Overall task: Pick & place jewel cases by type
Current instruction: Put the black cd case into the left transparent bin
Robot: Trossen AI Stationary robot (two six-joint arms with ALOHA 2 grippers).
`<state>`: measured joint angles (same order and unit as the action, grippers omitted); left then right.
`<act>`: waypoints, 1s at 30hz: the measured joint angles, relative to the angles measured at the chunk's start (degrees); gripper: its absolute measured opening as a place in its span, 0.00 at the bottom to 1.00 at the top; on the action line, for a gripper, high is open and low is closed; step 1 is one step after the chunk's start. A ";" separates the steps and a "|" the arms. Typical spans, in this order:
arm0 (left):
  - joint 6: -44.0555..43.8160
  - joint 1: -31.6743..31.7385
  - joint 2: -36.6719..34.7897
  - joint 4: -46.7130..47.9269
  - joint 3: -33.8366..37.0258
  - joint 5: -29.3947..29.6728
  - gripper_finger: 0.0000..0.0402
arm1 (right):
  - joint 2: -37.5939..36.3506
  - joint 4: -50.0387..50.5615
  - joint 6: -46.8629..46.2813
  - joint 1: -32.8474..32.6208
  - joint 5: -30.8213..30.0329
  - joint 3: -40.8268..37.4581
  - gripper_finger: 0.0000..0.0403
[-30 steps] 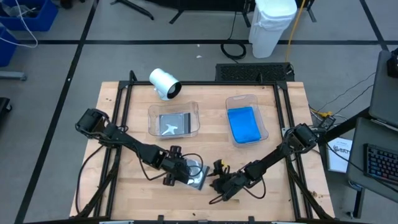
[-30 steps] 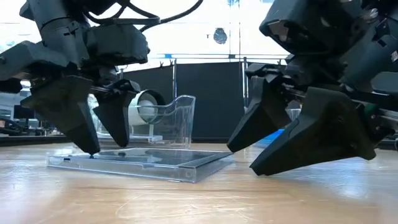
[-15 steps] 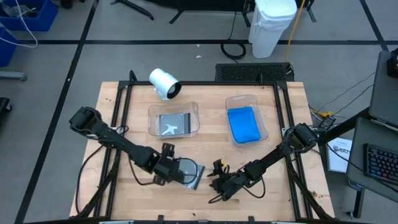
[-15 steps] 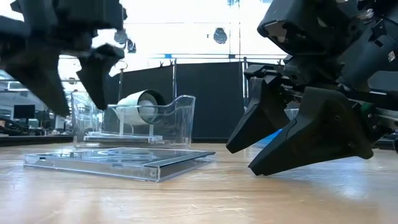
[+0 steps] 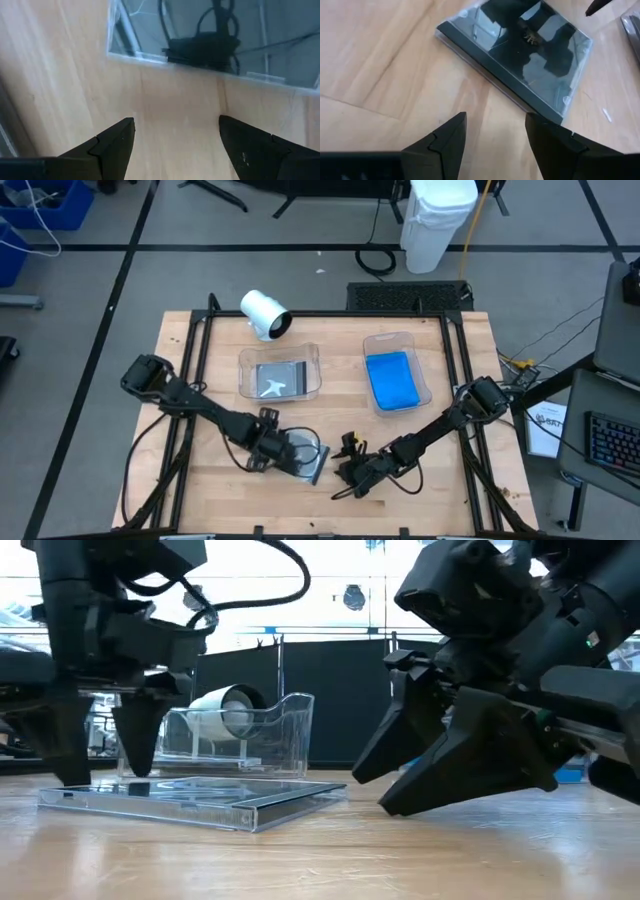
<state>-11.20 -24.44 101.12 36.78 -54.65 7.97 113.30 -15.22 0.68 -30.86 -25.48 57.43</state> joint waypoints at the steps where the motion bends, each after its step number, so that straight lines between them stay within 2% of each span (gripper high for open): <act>1: 0.32 0.21 0.21 -1.94 0.05 -0.50 0.74 | 0.00 0.03 0.02 0.12 -0.02 0.00 0.49; 8: 2.10 0.47 0.86 -15.62 0.19 -2.81 0.74 | 0.20 -0.47 0.82 1.60 0.19 -1.10 0.49; 17: 2.07 0.84 0.90 -16.38 0.30 -3.00 0.74 | 0.16 -5.79 4.72 4.67 1.47 -3.51 0.49; 24: 1.40 0.95 0.82 -15.49 0.34 -2.91 0.74 | 0.66 -14.05 17.00 3.95 -4.76 -3.82 0.49; 30: 0.16 0.95 0.79 -14.36 0.34 -2.45 0.74 | 0.65 -15.87 17.84 3.86 -7.32 -3.82 0.49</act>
<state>-11.03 -23.49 101.91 22.41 -54.30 5.52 113.95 -31.09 18.52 -27.00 -32.80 53.60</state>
